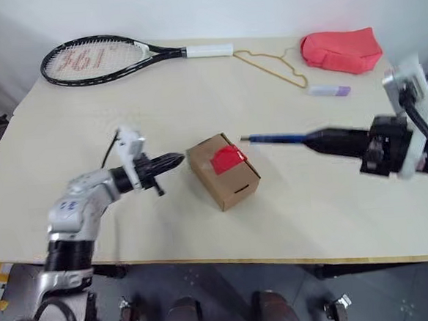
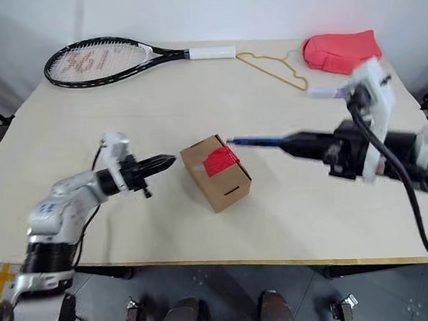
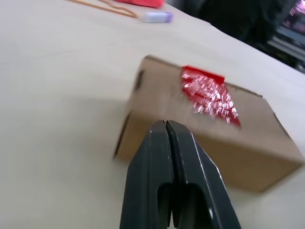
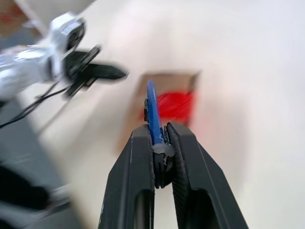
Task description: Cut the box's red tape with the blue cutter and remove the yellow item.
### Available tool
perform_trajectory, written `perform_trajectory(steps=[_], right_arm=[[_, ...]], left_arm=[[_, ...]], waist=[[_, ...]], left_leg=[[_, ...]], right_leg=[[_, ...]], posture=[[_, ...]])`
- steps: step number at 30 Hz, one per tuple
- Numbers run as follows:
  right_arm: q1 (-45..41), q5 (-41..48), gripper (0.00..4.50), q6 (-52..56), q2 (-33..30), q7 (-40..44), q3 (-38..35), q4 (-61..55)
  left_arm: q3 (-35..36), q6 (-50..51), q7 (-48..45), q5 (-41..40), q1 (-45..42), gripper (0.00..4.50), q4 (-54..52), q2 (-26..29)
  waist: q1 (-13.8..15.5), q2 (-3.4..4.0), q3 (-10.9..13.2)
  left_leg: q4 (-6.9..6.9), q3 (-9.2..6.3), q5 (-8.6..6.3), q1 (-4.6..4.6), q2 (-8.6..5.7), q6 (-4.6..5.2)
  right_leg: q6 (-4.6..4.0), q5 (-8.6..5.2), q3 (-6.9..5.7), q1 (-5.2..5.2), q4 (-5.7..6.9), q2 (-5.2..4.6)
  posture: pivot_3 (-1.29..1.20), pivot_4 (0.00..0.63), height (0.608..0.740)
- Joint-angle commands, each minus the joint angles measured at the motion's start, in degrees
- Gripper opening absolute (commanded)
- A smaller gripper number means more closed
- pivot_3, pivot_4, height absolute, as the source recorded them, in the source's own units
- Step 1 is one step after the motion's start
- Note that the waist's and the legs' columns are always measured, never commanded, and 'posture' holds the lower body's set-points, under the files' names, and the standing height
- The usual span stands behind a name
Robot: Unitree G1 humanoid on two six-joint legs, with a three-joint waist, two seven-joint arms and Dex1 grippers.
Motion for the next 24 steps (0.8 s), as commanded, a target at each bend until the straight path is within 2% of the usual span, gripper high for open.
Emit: perform_trajectory(steps=[1,4,7,13,24], right_arm=[[-11.9,-11.4,0.13,2.0,6.5,-0.7,9.5,3.3],[-20.8,-21.4,0.13,3.8,13.8,0.0,16.2,6.8],[-23.7,-27.1,0.13,5.6,17.7,2.0,18.7,8.0],[-24.5,-31.6,0.13,9.5,21.3,5.5,17.2,7.7],[-21.8,-35.0,0.13,14.7,26.3,7.2,13.7,5.4]], left_arm=[[-1.9,-1.5,0.7,3.2,-4.4,0.00,2.3,-1.5],[-6.1,-1.0,0.4,7.7,-7.1,0.00,4.0,-1.6],[-7.8,-0.4,0.5,9.6,-8.1,0.00,4.3,-1.9],[-9.6,-0.2,-1.0,11.8,-7.0,0.00,3.4,-1.3],[-9.3,0.2,-1.9,12.9,-6.2,0.00,3.2,-1.1]], waist=[[-0.8,0.00,0.0],[-1.4,0.03,0.0],[-1.7,0.03,0.0],[-1.8,0.03,0.0],[-1.9,0.04,0.0]], left_leg=[[-0.02,0.03,0.01,-0.11,0.01,-0.01],[0.06,0.10,0.04,-0.38,-0.03,-0.07],[0.03,0.00,0.05,-0.44,-0.02,-0.08],[0.07,-0.09,0.04,-0.55,-0.02,-0.07],[0.23,-0.11,0.06,-0.53,-0.02,-0.11]], right_leg=[[0.01,0.01,0.00,-0.20,0.07,0.01],[0.00,0.02,0.00,-0.77,0.58,-0.01],[0.01,0.02,-0.19,-0.90,0.85,-0.05],[0.01,0.02,-0.75,-0.89,0.86,-0.22],[-0.01,0.03,-0.76,-0.83,0.98,-0.22]], posture=[[0.00,0.150,0.740],[0.00,0.150,0.740],[0.00,0.150,0.740],[0.00,0.150,0.740],[0.00,0.150,0.740]])
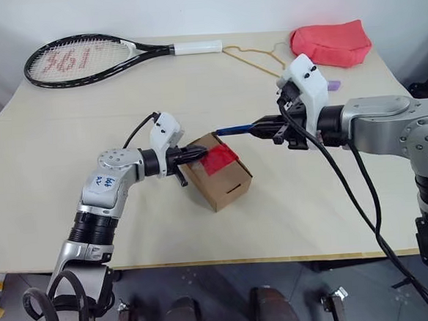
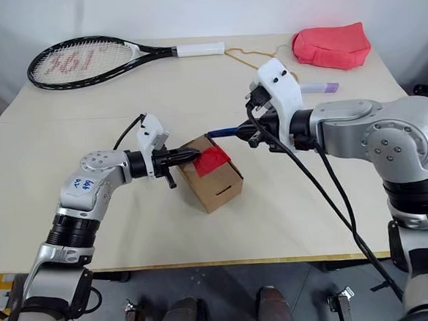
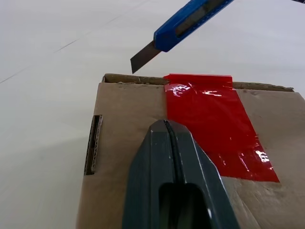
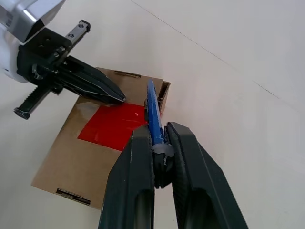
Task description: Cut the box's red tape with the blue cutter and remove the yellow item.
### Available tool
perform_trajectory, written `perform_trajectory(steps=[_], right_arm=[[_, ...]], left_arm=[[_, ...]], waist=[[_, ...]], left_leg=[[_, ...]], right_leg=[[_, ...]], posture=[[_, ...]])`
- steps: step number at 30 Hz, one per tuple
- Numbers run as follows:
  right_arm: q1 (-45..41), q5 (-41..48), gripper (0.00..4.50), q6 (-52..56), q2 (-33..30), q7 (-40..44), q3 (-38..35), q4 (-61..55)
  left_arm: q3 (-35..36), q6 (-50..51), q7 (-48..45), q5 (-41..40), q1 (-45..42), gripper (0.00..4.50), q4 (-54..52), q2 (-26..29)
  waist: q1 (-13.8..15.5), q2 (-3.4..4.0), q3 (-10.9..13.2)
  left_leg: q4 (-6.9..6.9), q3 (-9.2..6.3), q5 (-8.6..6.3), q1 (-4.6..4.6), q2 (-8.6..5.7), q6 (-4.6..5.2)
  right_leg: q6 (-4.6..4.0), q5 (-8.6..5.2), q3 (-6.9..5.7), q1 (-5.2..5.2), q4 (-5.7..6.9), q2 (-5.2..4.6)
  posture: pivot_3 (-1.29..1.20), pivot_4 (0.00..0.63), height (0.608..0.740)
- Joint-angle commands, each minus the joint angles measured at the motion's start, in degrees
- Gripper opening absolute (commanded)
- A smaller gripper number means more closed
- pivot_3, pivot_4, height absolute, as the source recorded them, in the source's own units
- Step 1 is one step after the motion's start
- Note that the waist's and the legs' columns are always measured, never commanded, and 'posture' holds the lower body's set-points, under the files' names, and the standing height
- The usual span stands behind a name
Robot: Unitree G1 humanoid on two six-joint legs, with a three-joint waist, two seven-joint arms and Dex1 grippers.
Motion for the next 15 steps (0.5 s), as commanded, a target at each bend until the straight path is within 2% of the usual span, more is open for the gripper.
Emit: perform_trajectory(steps=[1,15], right_arm=[[0.3,-1.4,0.13,0.8,0.8,0.6,-2.9,-2.6],[3.1,-7.4,0.13,0.4,3.4,2.9,-5.4,-3.9]], left_arm=[[-1.3,1.2,-0.7,1.5,1.8,0.00,0.0,0.6],[-1.0,2.0,-1.3,1.8,2.9,0.00,-0.8,1.1]], waist=[[0.0,0.00,0.0],[0.0,0.01,0.0]], left_leg=[[0.00,0.00,0.00,0.00,0.00,0.00],[0.10,-0.01,0.00,0.01,0.00,0.00]], right_leg=[[0.00,0.00,0.00,0.00,0.00,0.00],[0.00,0.00,0.00,0.03,0.08,0.00]], posture=[[0.00,0.150,0.740],[0.00,0.150,0.740]])
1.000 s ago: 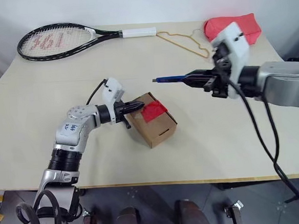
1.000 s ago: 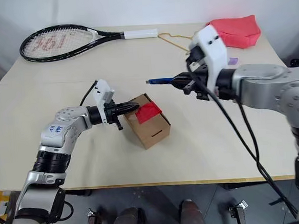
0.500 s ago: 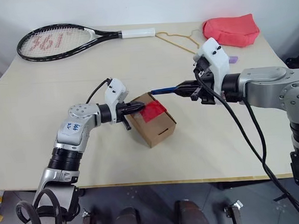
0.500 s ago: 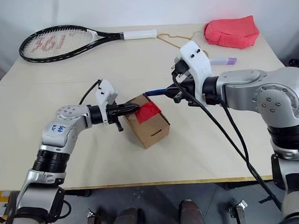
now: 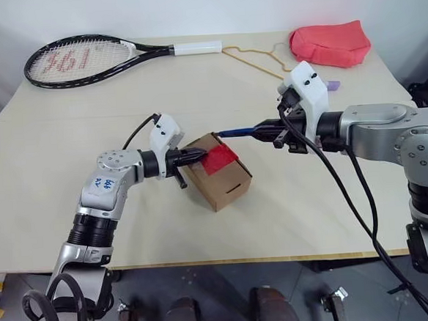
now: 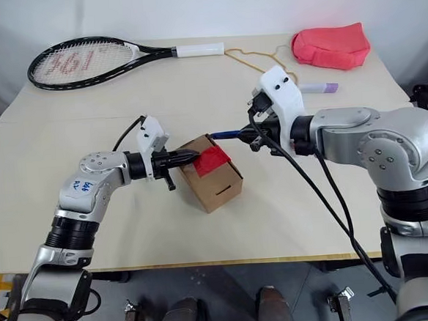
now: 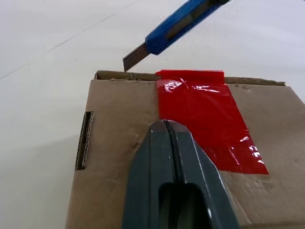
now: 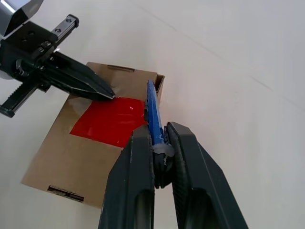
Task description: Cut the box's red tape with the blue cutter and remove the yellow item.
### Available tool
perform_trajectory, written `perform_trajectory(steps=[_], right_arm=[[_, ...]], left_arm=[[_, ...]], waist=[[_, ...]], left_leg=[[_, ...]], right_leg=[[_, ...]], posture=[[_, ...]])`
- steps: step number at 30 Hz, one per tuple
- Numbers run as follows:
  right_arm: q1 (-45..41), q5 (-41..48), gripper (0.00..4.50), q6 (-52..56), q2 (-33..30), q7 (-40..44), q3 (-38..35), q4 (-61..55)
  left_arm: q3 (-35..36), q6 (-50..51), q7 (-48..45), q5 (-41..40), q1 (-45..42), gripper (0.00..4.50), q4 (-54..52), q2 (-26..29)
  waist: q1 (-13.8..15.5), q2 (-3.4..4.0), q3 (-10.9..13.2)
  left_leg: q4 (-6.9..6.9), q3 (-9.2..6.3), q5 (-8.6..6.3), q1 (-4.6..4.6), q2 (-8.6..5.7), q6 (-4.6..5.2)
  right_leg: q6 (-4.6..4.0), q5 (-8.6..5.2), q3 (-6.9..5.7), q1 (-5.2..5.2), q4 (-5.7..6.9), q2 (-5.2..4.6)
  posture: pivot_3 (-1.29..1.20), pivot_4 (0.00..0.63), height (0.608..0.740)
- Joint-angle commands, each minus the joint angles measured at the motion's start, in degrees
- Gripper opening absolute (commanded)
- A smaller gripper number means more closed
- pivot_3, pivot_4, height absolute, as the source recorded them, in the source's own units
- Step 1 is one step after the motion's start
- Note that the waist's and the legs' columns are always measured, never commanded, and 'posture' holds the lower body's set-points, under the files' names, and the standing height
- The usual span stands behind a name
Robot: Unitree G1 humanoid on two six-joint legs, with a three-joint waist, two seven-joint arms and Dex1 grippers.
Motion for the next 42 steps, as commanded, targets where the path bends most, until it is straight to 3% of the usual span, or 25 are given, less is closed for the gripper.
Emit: perform_trajectory(steps=[1,28,42], right_arm=[[0.1,-1.3,0.13,-0.6,0.2,1.0,-2.9,-1.8],[2.4,-4.5,0.13,4.6,1.0,6.9,-2.0,-2.8],[0.2,-11.1,0.13,0.5,6.1,6.8,-3.6,0.3]], left_arm=[[-1.2,1.5,-0.7,1.3,2.1,0.00,0.5,0.9],[-2.0,0.1,-0.5,2.3,2.5,0.00,0.7,0.0],[-1.7,1.2,0.4,2.0,4.7,0.00,-1.8,-0.2]], waist=[[0.0,0.00,0.0],[0.0,0.03,0.0],[0.0,0.03,0.0]], left_leg=[[0.01,0.00,0.00,0.00,0.00,0.00],[0.21,-0.01,0.00,0.10,0.00,0.00],[0.15,0.05,-0.01,0.51,0.00,0.01]], right_leg=[[0.00,0.00,0.00,0.00,0.01,0.00],[0.00,0.00,0.03,0.11,0.26,0.00],[-0.01,0.00,0.16,0.38,0.34,0.01]], posture=[[0.00,0.150,0.740],[0.00,0.150,0.740],[0.00,0.150,0.740]])
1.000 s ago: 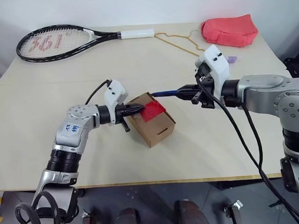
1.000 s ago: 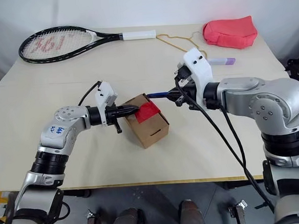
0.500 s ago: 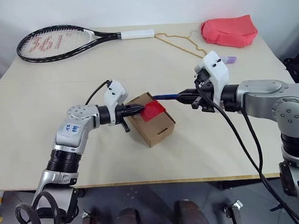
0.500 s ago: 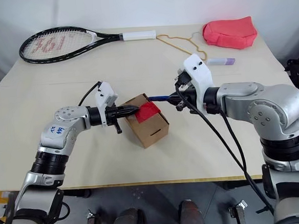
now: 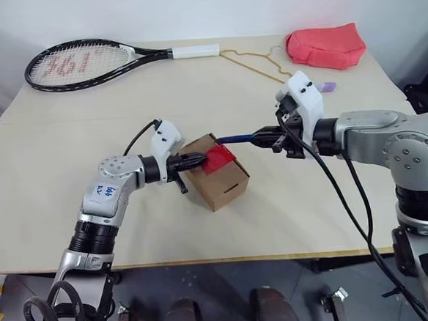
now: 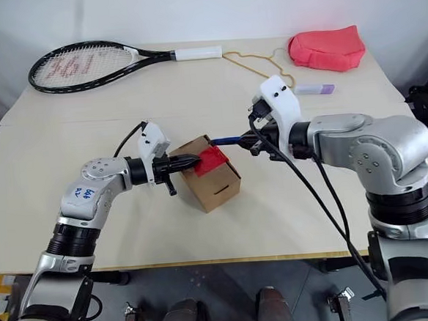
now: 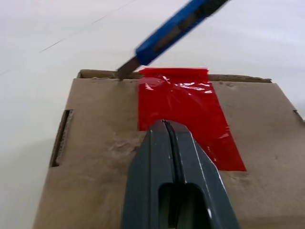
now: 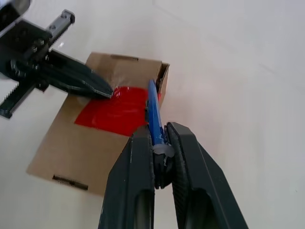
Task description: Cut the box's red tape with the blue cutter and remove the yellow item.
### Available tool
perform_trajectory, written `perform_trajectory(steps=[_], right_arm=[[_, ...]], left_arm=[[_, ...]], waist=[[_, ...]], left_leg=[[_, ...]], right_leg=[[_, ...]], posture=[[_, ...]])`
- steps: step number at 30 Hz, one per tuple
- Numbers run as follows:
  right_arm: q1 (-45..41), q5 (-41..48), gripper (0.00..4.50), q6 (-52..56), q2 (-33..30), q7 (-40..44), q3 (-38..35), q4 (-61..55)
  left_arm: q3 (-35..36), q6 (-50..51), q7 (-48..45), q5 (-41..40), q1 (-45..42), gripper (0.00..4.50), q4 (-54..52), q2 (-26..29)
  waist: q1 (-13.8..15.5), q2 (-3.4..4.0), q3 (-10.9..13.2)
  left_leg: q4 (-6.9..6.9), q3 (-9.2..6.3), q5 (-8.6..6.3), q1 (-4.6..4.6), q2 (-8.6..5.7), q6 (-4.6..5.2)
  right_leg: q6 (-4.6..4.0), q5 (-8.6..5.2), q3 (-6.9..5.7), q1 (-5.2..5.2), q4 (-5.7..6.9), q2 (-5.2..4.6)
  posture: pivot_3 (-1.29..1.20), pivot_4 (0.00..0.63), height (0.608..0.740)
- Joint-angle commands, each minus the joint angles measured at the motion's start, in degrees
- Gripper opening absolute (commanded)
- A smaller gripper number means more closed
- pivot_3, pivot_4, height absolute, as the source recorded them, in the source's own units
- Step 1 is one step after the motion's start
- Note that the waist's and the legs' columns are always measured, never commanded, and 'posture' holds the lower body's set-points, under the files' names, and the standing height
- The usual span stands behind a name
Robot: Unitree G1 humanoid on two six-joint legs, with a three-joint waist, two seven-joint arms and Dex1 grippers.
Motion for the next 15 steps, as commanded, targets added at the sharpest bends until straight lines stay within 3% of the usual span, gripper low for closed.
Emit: perform_trajectory(steps=[1,15], right_arm=[[-1.2,-1.7,0.13,-2.1,0.3,0.3,-1.6,-0.8],[0.2,-3.4,0.13,-2.1,1.1,1.2,-2.0,-1.6]], left_arm=[[-1.5,1.8,-0.3,1.4,1.7,0.00,0.7,0.5],[-1.6,2.5,-0.6,1.2,1.0,0.00,1.0,0.4]], waist=[[0.0,0.00,0.0],[0.0,0.00,0.0]], left_leg=[[0.00,0.00,0.00,0.00,0.00,0.00],[0.00,0.00,0.00,0.00,0.00,0.00]], right_leg=[[0.00,0.00,0.00,0.00,0.00,0.00],[0.00,0.00,0.01,0.00,0.00,0.00]], posture=[[0.00,0.150,0.740],[0.00,0.150,0.740]])
